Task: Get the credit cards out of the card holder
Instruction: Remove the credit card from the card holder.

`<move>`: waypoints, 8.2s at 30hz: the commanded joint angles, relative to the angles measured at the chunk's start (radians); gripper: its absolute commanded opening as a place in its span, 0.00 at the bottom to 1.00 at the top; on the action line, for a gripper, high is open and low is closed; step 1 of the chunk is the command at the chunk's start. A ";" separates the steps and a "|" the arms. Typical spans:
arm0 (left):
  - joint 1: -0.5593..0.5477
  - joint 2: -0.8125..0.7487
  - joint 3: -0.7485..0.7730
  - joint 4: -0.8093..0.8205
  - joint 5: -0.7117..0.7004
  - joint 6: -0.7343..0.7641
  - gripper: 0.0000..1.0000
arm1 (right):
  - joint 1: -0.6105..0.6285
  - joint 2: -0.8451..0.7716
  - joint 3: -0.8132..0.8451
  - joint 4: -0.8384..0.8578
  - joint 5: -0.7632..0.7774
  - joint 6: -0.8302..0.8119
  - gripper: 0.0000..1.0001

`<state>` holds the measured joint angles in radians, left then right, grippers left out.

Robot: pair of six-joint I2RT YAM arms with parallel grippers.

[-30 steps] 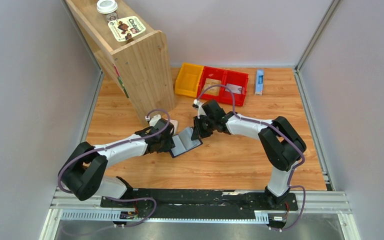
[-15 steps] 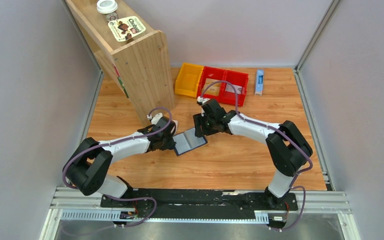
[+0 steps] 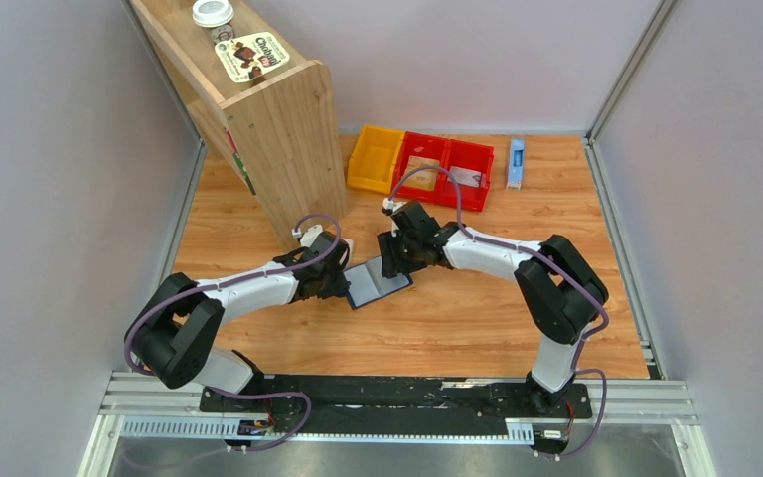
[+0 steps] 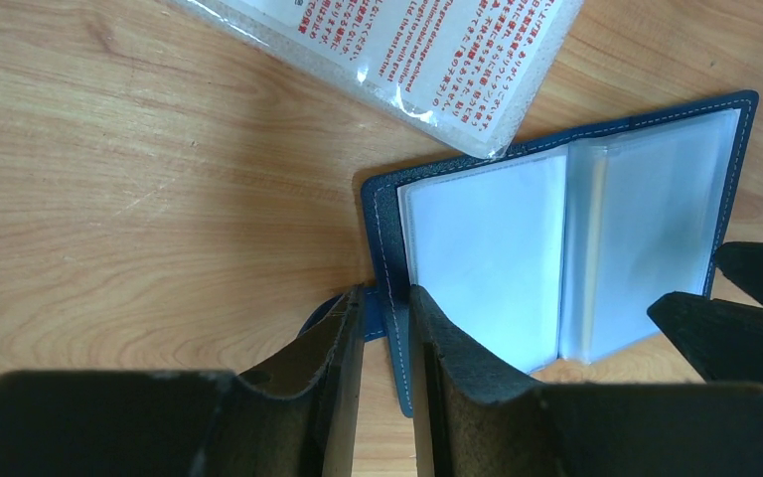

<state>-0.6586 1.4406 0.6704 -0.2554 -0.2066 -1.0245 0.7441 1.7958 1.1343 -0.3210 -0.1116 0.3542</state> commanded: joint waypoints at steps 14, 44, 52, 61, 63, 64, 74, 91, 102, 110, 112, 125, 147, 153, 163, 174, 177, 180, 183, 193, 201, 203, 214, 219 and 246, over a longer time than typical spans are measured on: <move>-0.003 0.038 -0.025 -0.010 0.078 -0.005 0.31 | 0.031 0.016 0.048 0.042 -0.083 0.006 0.44; -0.003 -0.003 -0.083 0.061 0.092 -0.031 0.32 | 0.066 -0.033 0.079 0.076 -0.235 0.061 0.76; -0.003 -0.042 -0.097 0.047 0.070 -0.037 0.36 | 0.054 -0.062 0.079 0.045 -0.165 0.035 0.86; -0.001 -0.187 -0.103 -0.096 -0.020 -0.025 0.54 | 0.005 -0.038 0.058 0.046 -0.106 0.022 0.69; -0.001 -0.235 -0.094 -0.134 -0.037 -0.017 0.56 | 0.003 -0.024 0.059 0.054 -0.123 0.026 0.61; -0.001 -0.267 -0.089 -0.145 -0.042 -0.016 0.56 | 0.003 -0.019 0.056 0.065 -0.129 0.029 0.58; -0.001 -0.404 0.004 -0.229 -0.044 0.000 0.56 | 0.003 0.023 0.038 0.141 -0.221 0.040 0.33; 0.047 -0.049 -0.130 0.367 0.240 -0.080 0.52 | -0.009 0.082 -0.007 0.163 -0.212 0.046 0.29; 0.062 0.014 -0.250 0.518 0.243 -0.147 0.54 | -0.009 0.100 -0.027 0.184 -0.270 0.057 0.28; 0.076 -0.066 -0.356 0.643 0.240 -0.181 0.40 | -0.018 0.123 -0.041 0.184 -0.250 0.072 0.28; 0.076 -0.095 -0.377 0.680 0.237 -0.187 0.36 | -0.020 0.129 -0.042 0.186 -0.249 0.074 0.28; 0.076 -0.080 -0.376 0.815 0.306 -0.171 0.33 | -0.023 0.154 -0.041 0.195 -0.266 0.089 0.28; 0.076 -0.075 -0.456 0.854 0.253 -0.189 0.52 | -0.051 0.195 -0.068 0.260 -0.329 0.140 0.27; 0.076 -0.037 -0.445 0.893 0.279 -0.180 0.47 | -0.052 0.198 -0.073 0.269 -0.332 0.141 0.27; 0.076 -0.129 -0.460 0.929 0.283 -0.171 0.28 | -0.063 0.204 -0.079 0.278 -0.336 0.143 0.27; 0.076 -0.146 -0.462 0.998 0.306 -0.187 0.24 | -0.065 0.214 -0.077 0.278 -0.344 0.149 0.27; 0.074 -0.161 -0.462 0.989 0.300 -0.186 0.23 | -0.065 0.214 -0.077 0.278 -0.346 0.150 0.27; 0.076 -0.172 -0.459 0.975 0.288 -0.178 0.21 | -0.066 0.218 -0.074 0.281 -0.349 0.152 0.27; 0.076 -0.160 -0.446 0.975 0.294 -0.166 0.16 | -0.066 0.221 -0.074 0.283 -0.350 0.154 0.27; 0.076 -0.259 -0.497 0.848 0.245 -0.154 0.04 | -0.091 0.247 -0.071 0.254 -0.321 0.173 0.24; 0.079 -0.307 -0.542 0.749 0.210 -0.183 0.05 | -0.095 0.266 -0.064 0.244 -0.319 0.180 0.22; 0.080 -0.301 -0.545 0.739 0.210 -0.187 0.12 | -0.094 0.263 -0.064 0.247 -0.323 0.181 0.22; 0.091 -0.146 -0.558 0.847 0.214 -0.230 0.47 | -0.095 0.257 -0.074 0.266 -0.339 0.183 0.22; 0.094 -0.086 -0.558 0.926 0.233 -0.236 0.42 | -0.095 0.257 -0.076 0.269 -0.342 0.183 0.22; 0.096 -0.373 -0.560 0.673 0.171 -0.160 0.43 | -0.100 0.252 -0.071 0.267 -0.335 0.193 0.22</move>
<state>-0.5674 1.0492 0.0872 0.4252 -0.0410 -1.2011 0.6510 1.9865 1.1004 0.0502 -0.5655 0.5812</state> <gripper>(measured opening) 0.348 0.218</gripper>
